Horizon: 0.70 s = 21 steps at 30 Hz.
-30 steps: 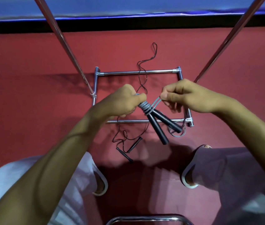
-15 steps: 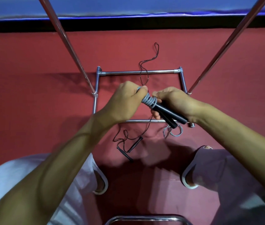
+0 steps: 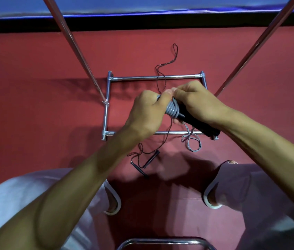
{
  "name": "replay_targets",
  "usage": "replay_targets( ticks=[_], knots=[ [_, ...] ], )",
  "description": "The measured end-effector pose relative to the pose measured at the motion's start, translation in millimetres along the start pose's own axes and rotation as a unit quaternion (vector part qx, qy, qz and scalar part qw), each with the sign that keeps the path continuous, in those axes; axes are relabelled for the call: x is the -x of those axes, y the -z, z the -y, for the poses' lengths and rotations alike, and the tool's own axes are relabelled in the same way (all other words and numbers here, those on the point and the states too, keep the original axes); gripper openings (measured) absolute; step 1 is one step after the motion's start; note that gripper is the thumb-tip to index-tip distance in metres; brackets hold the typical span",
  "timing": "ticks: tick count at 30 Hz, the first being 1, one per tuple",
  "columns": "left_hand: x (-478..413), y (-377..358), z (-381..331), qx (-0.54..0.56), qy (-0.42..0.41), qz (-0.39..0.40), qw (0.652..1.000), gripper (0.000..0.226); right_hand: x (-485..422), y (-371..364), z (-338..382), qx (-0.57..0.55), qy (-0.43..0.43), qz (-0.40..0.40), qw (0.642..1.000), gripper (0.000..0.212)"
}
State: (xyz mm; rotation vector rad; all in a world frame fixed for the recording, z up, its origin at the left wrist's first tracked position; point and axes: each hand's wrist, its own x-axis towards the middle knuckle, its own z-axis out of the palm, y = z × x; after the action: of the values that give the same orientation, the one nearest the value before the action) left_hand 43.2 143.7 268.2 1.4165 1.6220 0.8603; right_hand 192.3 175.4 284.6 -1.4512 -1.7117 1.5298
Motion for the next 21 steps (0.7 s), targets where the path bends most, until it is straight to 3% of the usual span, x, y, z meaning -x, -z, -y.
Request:
replay_targets(
  ticks=[10, 14, 18, 19, 21],
  knots=[
    [6.2, -0.4, 5.3, 0.041, 0.01, 0.012, 0.999, 0.048, -1.1, -3.3, -3.7, -0.154, -0.027, 0.016, 0.988, 0.044],
    [1.3, 10.8, 0.3, 0.082, 0.009, 0.045, 0.996, 0.049, -2.8, 14.3, 2.1, -0.197, -0.049, 0.077, 0.976, 0.05],
    [5.3, 15.7, -8.6, 0.22, 0.086, 0.101, 0.967, 0.052, 0.0, 35.2, 4.3, -0.049, -0.036, 0.119, 0.991, 0.045],
    [6.1, 16.1, -10.2, 0.247, 0.103, 0.115, 0.957, 0.051, -0.8, 36.1, 2.7, -0.045, -0.047, 0.123, 0.99, 0.043],
    [5.9, 18.5, -10.9, 0.3, 0.132, 0.142, 0.934, 0.049, -2.7, 33.2, -4.2, -0.139, -0.099, 0.182, 0.968, 0.037]
  ],
)
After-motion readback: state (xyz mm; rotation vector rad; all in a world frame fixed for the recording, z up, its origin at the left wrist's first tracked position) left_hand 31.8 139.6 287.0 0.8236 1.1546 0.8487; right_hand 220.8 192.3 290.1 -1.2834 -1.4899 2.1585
